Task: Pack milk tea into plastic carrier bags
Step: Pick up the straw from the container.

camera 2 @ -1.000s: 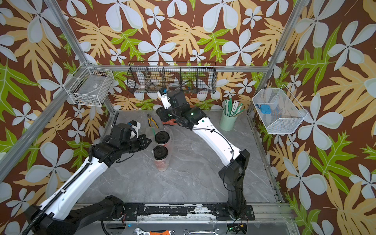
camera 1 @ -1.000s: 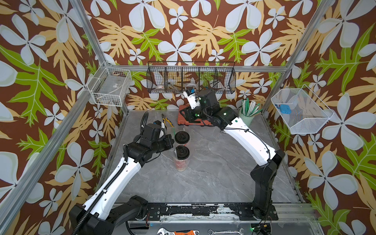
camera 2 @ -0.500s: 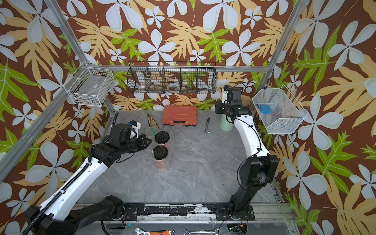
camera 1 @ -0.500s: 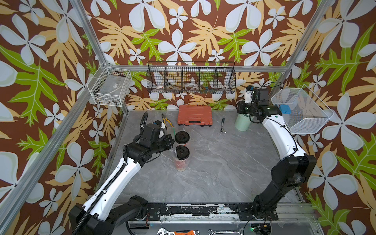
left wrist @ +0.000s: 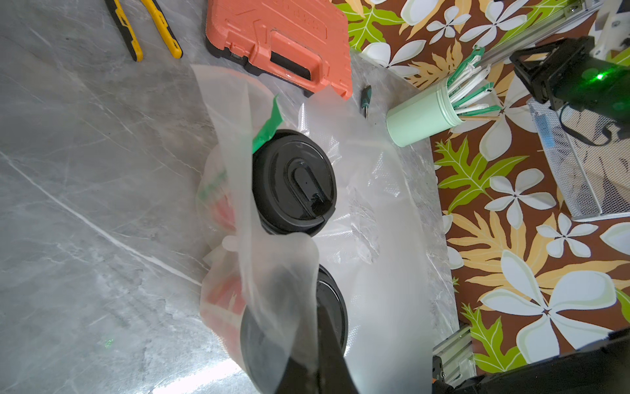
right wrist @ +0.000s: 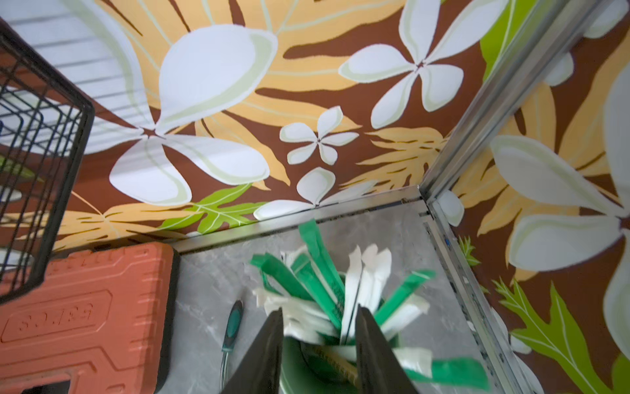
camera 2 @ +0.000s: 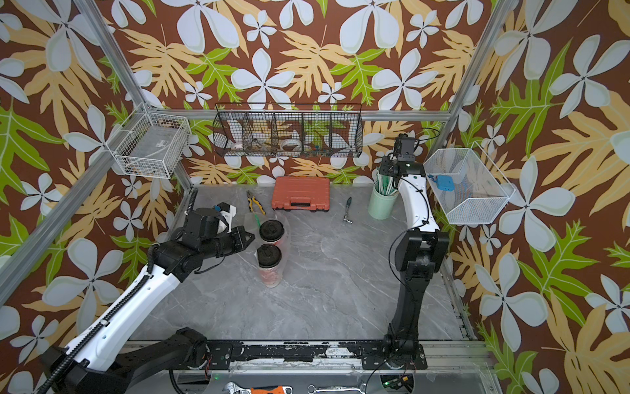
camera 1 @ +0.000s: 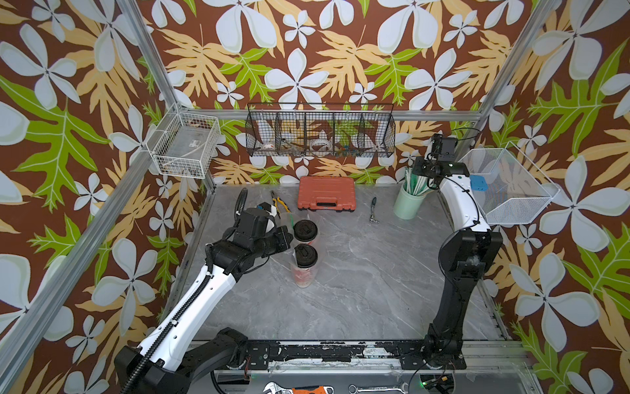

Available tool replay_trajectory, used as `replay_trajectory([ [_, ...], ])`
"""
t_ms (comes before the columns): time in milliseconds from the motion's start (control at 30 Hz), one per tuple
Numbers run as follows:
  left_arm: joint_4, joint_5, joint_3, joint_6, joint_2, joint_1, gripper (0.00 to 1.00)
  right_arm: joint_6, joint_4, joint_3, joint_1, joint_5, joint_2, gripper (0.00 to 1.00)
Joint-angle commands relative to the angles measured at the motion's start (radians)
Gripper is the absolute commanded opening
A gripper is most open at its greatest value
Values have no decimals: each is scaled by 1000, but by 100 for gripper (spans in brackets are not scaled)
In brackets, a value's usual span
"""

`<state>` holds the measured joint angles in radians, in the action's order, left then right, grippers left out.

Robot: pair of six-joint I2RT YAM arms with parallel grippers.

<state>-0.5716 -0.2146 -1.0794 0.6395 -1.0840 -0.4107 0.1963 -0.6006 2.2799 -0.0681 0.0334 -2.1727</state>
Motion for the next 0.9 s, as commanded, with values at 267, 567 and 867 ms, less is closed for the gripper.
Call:
replay_trajectory([
  [267, 15, 2, 16, 17, 10, 1, 0, -25, 90, 151, -14, -2, -179, 31],
  [567, 24, 1, 29, 32, 15, 2, 0, -47, 171, 184, -13, 23, -263, 18],
  [867, 33, 0, 36, 41, 18, 1, 0, -52, 201, 147, -13, 16, -172, 0],
])
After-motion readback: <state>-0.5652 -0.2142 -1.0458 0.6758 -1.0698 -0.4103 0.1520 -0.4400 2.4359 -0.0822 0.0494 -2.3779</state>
